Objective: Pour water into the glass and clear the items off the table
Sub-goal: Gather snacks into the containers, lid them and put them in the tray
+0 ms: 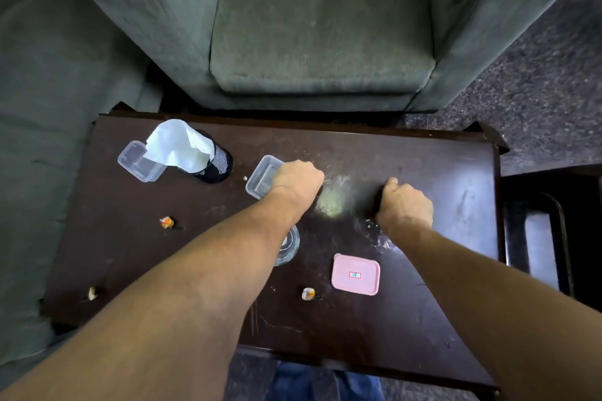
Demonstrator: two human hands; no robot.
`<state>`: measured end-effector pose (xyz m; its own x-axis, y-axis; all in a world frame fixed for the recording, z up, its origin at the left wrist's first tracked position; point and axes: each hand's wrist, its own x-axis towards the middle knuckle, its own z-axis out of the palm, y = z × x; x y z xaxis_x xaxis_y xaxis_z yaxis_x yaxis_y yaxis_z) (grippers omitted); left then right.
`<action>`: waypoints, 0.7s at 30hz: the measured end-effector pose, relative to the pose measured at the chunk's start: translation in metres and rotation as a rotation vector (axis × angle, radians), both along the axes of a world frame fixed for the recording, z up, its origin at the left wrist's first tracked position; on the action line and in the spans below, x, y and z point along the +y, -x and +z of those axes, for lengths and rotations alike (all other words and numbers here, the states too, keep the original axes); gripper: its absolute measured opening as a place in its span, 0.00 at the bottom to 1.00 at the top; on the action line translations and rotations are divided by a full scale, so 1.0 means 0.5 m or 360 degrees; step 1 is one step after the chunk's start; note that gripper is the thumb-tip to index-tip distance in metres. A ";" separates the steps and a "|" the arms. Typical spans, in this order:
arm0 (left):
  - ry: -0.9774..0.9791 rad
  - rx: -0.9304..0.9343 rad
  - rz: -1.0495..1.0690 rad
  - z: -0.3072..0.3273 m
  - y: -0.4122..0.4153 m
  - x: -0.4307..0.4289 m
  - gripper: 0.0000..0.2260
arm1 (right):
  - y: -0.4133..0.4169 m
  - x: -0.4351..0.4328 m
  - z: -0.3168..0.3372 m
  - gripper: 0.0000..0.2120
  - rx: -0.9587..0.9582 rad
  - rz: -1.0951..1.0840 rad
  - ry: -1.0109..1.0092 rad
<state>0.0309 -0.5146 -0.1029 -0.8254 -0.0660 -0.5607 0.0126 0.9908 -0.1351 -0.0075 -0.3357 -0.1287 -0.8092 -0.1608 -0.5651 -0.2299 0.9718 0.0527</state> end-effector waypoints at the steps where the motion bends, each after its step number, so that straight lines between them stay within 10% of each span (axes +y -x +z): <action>1: 0.0008 -0.0009 -0.0024 0.000 0.003 -0.002 0.15 | 0.001 -0.005 0.003 0.21 0.0013 -0.0009 0.0016; 14: -0.0034 -0.0047 -0.0059 -0.019 0.010 -0.019 0.14 | -0.013 -0.091 0.035 0.18 0.0106 -0.0195 0.0385; 21: -0.0654 0.0432 0.0854 0.016 0.011 -0.100 0.08 | -0.021 -0.127 0.045 0.13 0.0153 -0.0135 0.0764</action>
